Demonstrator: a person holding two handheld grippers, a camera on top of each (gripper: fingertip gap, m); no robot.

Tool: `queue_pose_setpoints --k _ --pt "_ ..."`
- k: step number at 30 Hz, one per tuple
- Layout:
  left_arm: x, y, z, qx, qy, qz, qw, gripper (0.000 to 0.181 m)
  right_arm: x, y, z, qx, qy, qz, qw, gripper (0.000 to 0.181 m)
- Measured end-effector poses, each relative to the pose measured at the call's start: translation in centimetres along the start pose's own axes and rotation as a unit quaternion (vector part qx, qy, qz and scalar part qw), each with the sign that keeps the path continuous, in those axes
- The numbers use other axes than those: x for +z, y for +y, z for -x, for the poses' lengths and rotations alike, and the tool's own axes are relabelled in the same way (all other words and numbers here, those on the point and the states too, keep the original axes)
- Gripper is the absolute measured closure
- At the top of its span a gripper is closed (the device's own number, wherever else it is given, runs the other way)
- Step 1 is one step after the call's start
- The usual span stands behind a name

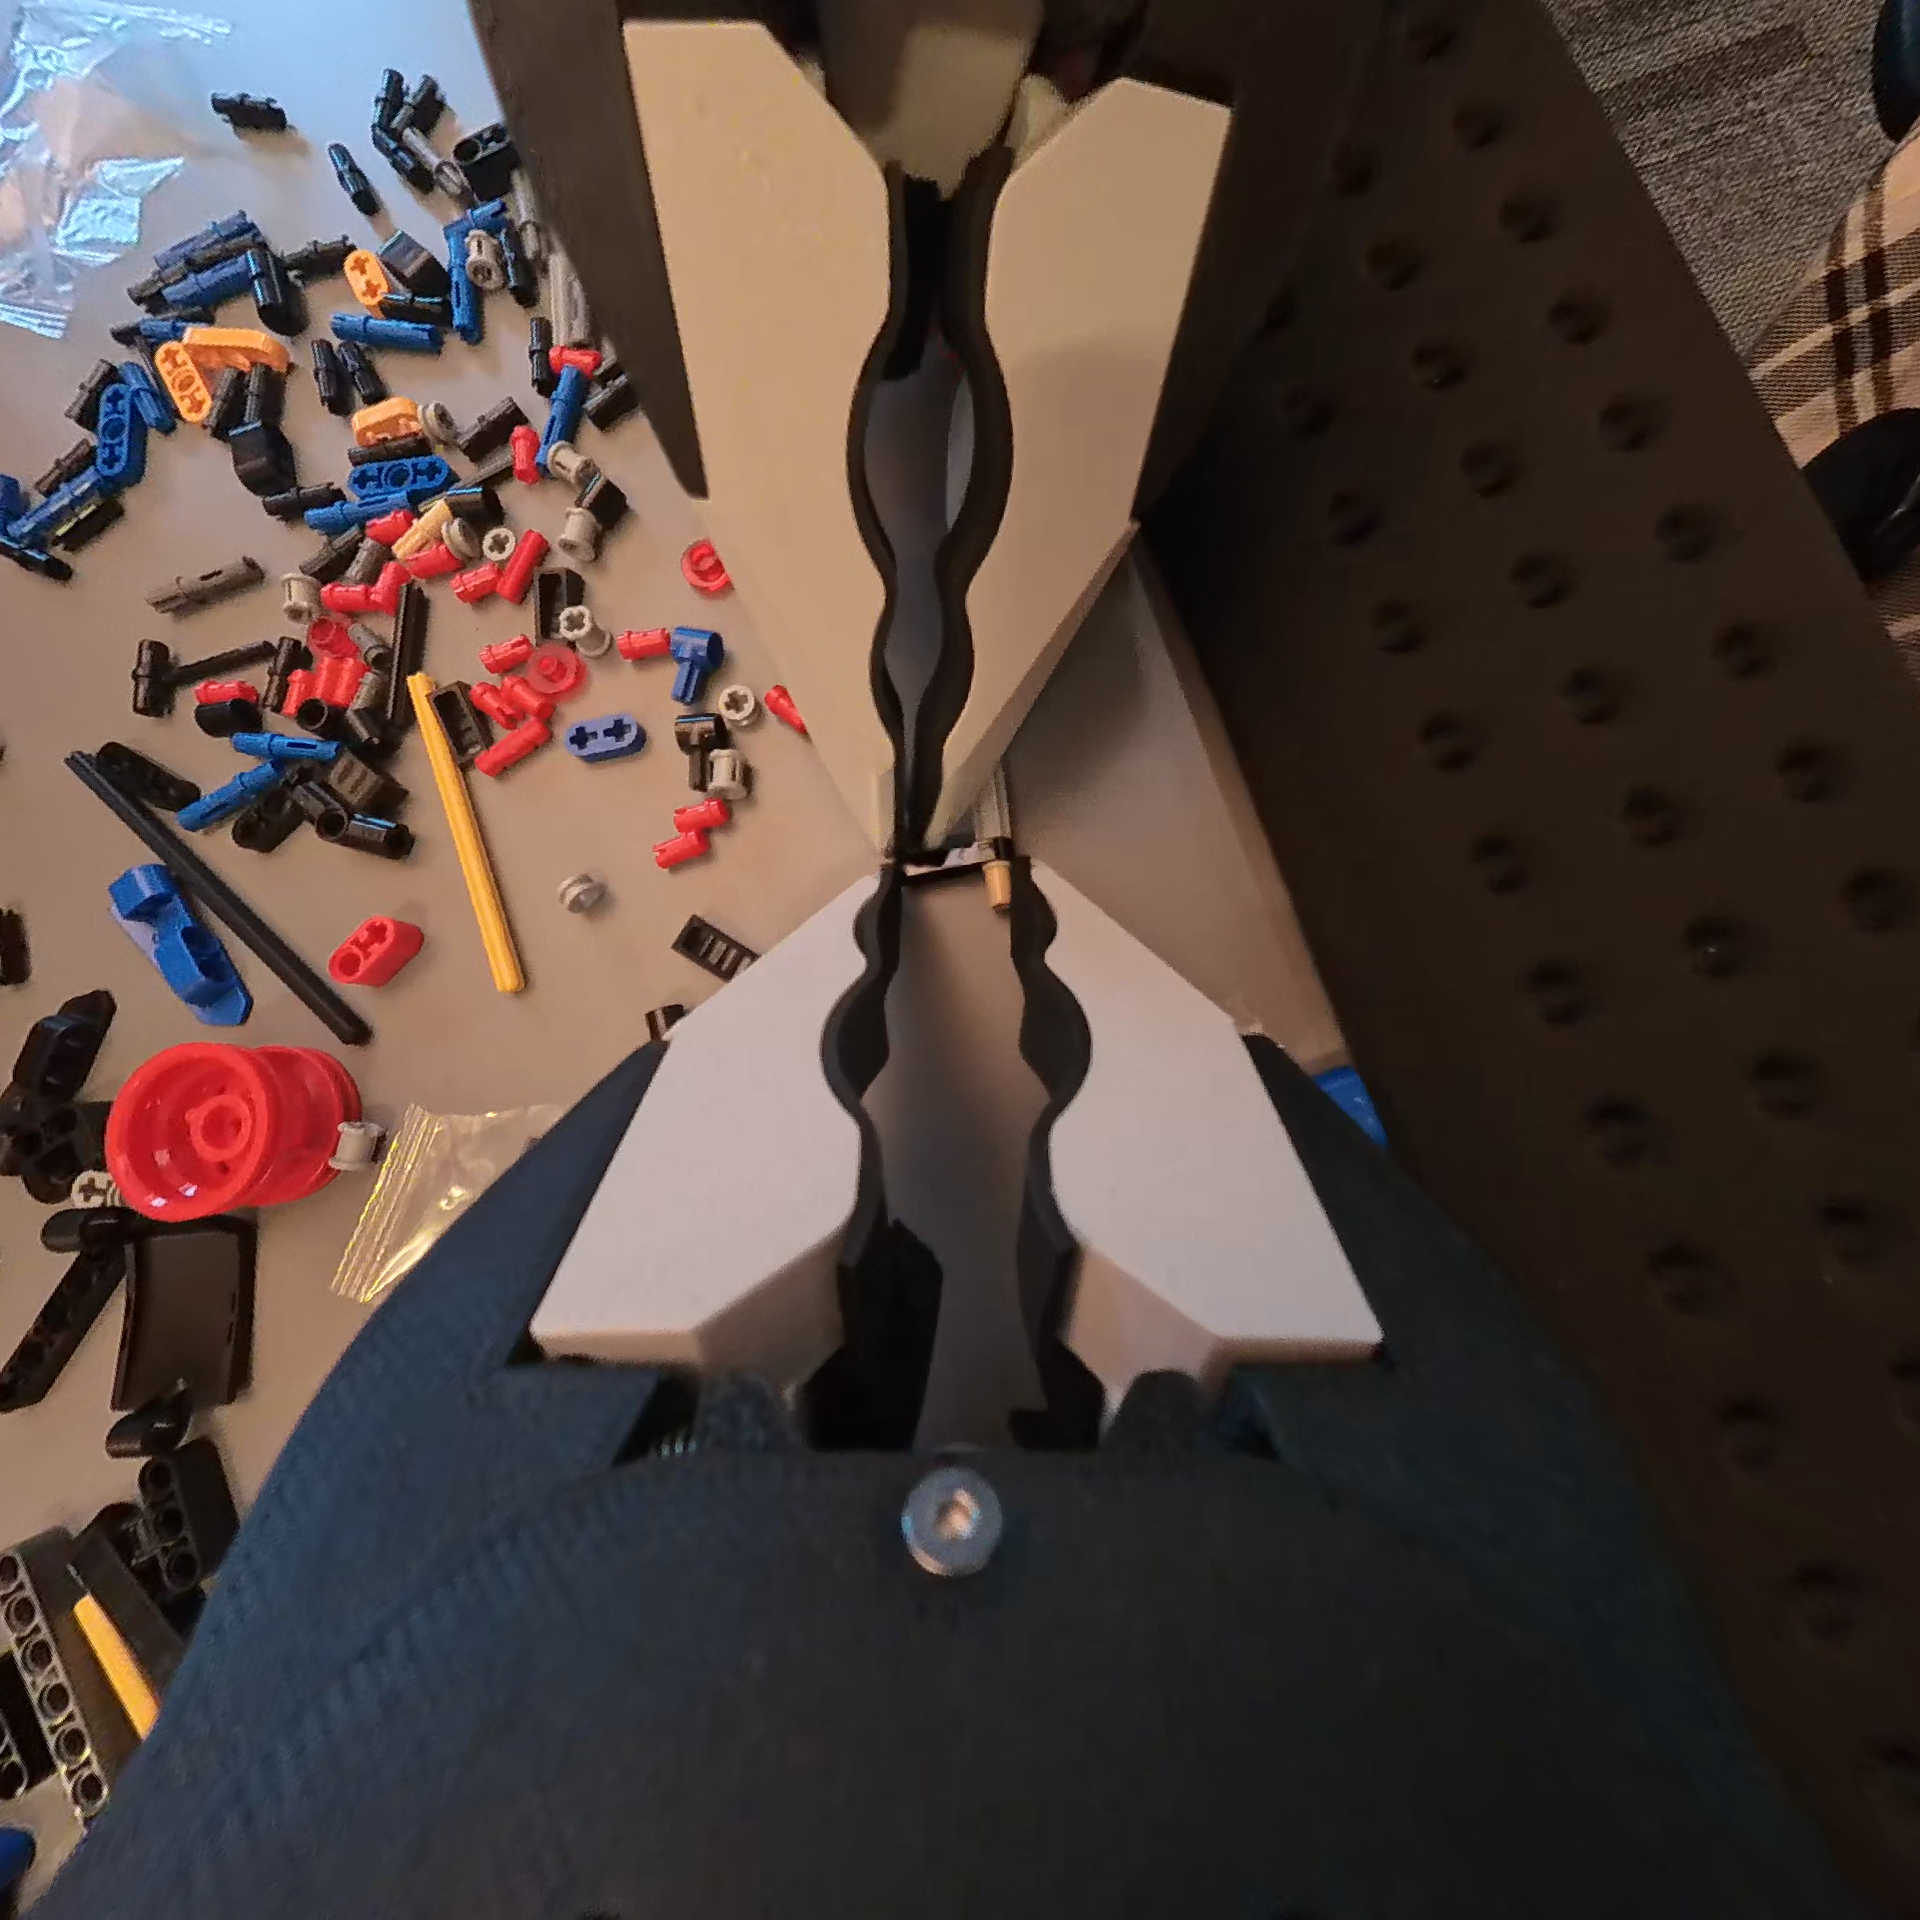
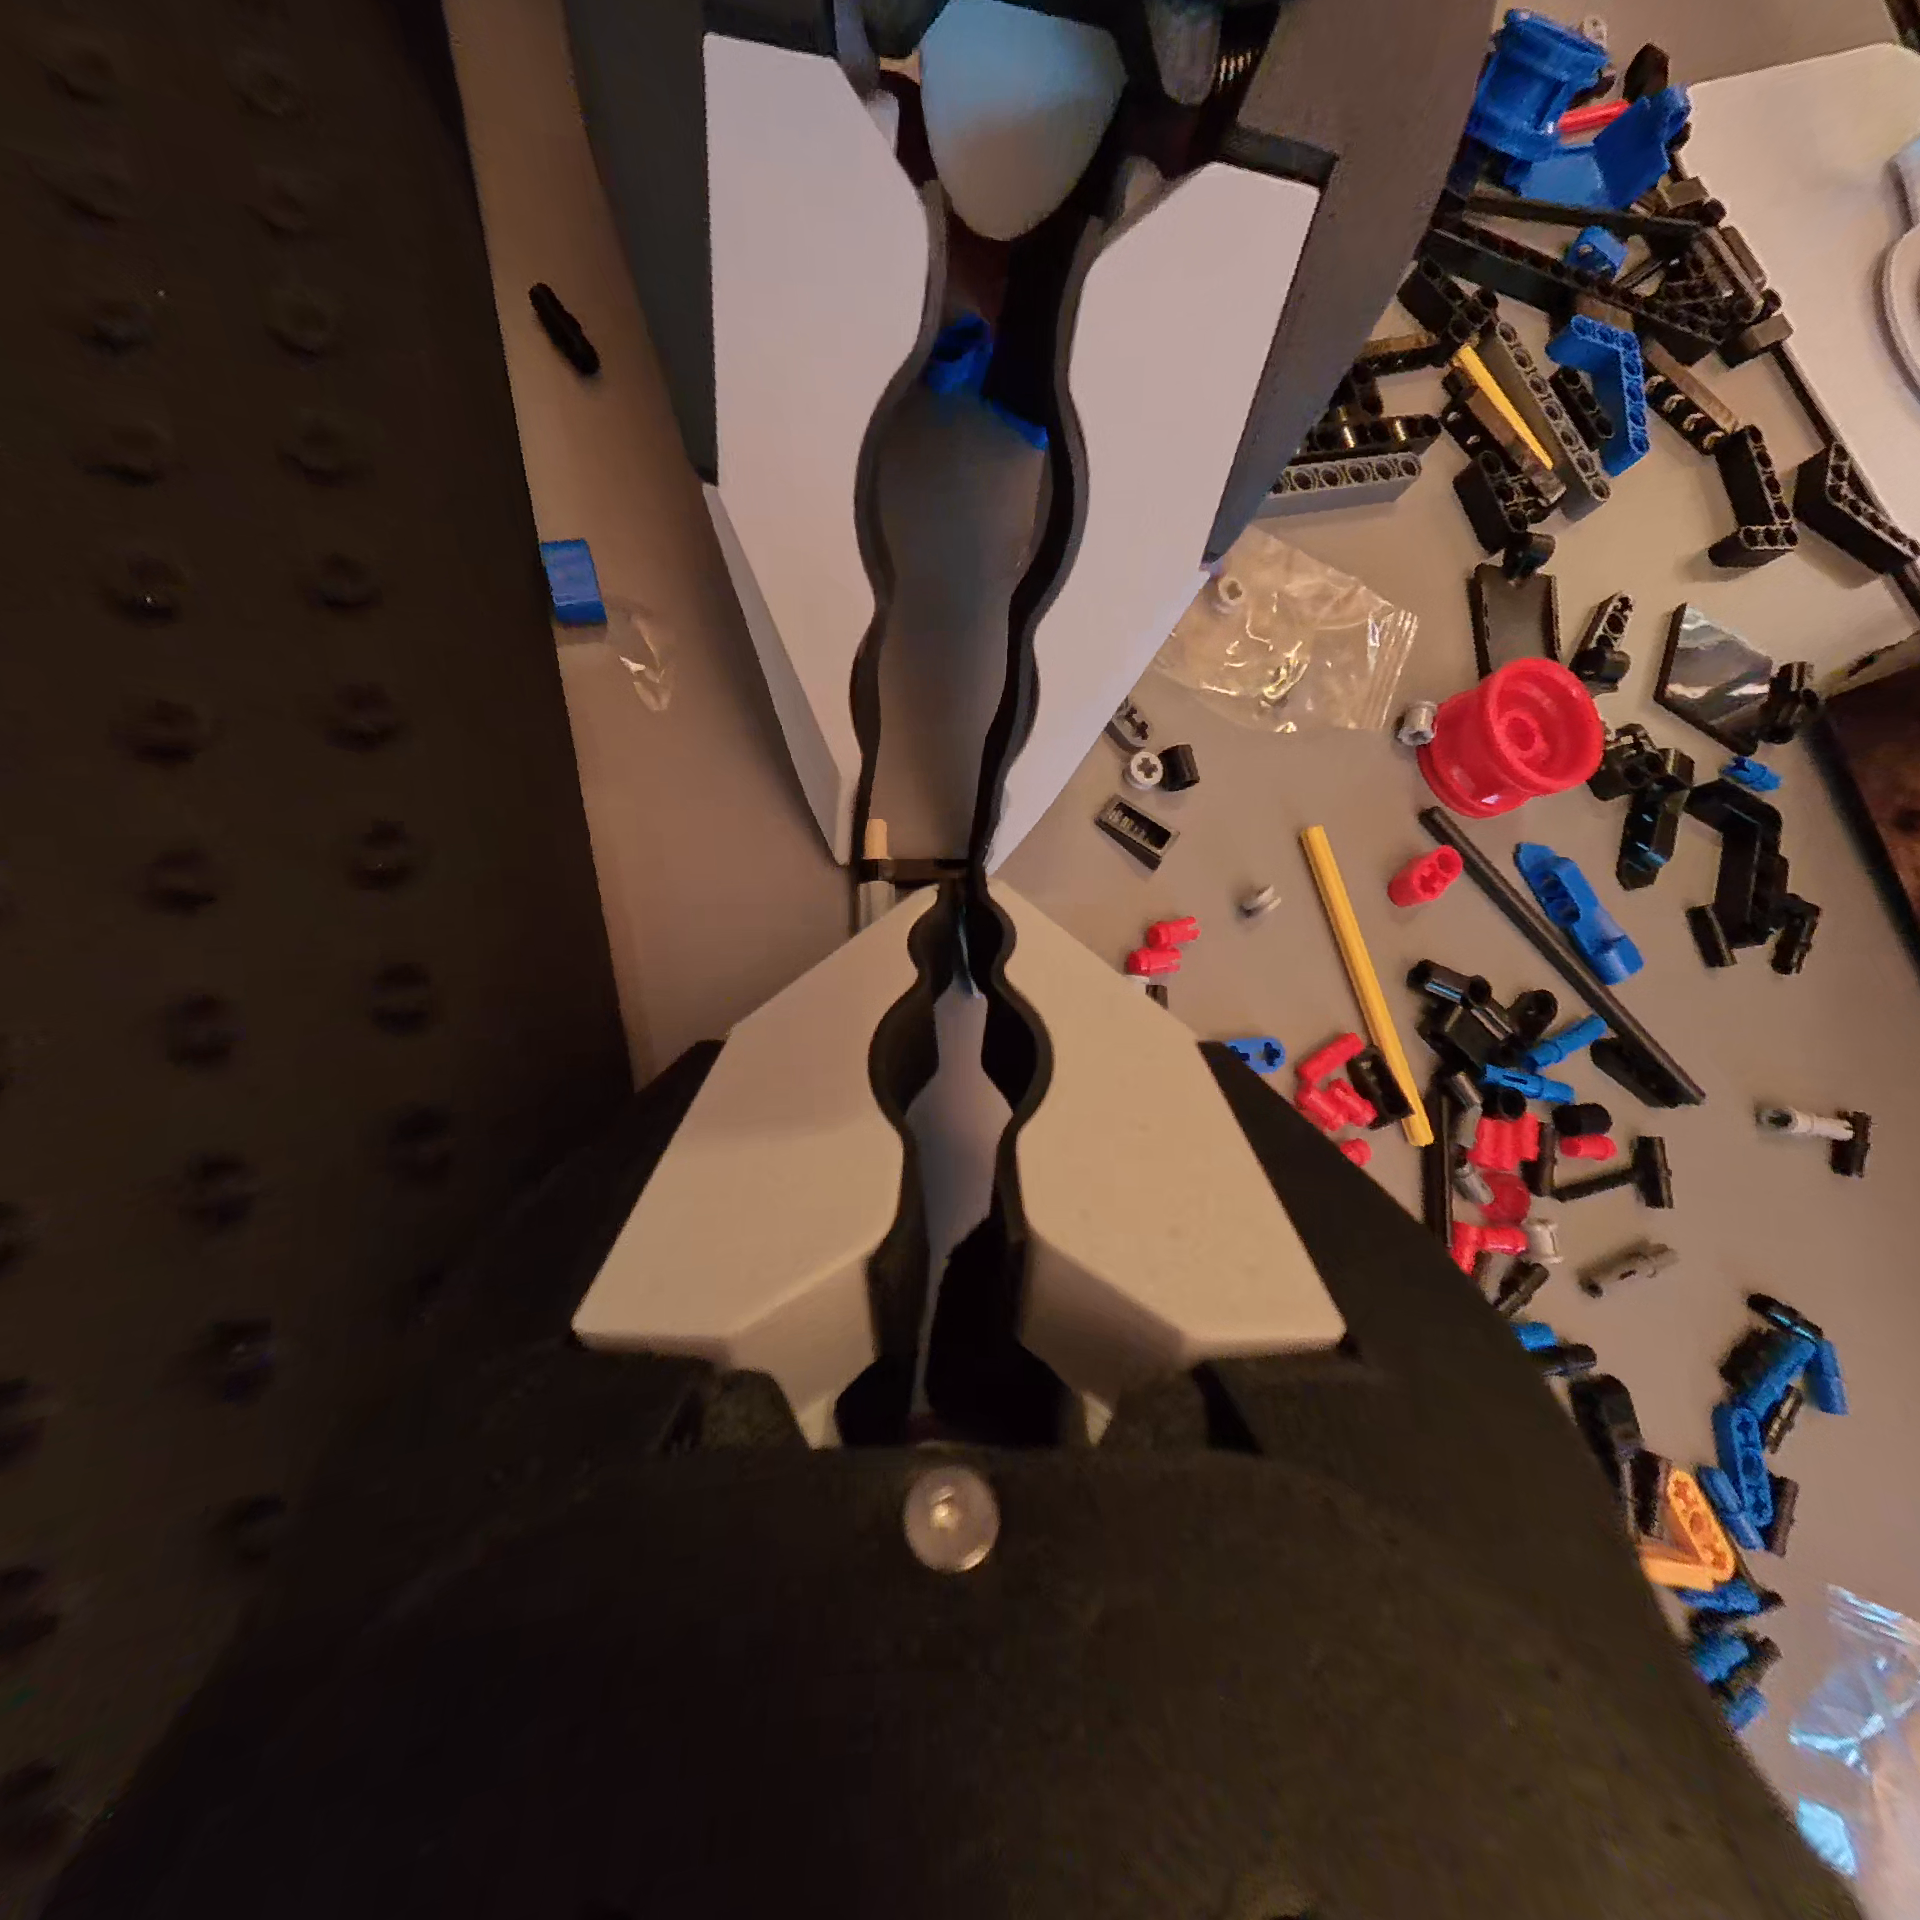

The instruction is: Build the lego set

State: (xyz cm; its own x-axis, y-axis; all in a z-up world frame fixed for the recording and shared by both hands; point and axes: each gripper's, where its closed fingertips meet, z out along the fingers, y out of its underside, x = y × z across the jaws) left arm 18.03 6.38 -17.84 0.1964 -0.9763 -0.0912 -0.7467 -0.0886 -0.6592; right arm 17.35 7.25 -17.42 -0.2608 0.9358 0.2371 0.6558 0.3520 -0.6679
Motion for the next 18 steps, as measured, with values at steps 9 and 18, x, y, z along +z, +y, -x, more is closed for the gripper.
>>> queue_pose_setpoints --k 9,18 --pt "0.5 -0.5 -0.2 0.011 0.005 -0.011 1.0 0.178 -1.3 0.9 -0.5 0.02 -0.016 0.0 1.0 0.177" --pt "0.6 -0.7 -0.3 0.012 0.012 -0.008 1.0 0.178 -1.9 2.5 -0.6 0.056 -0.034 0.005 0.998 0.176"
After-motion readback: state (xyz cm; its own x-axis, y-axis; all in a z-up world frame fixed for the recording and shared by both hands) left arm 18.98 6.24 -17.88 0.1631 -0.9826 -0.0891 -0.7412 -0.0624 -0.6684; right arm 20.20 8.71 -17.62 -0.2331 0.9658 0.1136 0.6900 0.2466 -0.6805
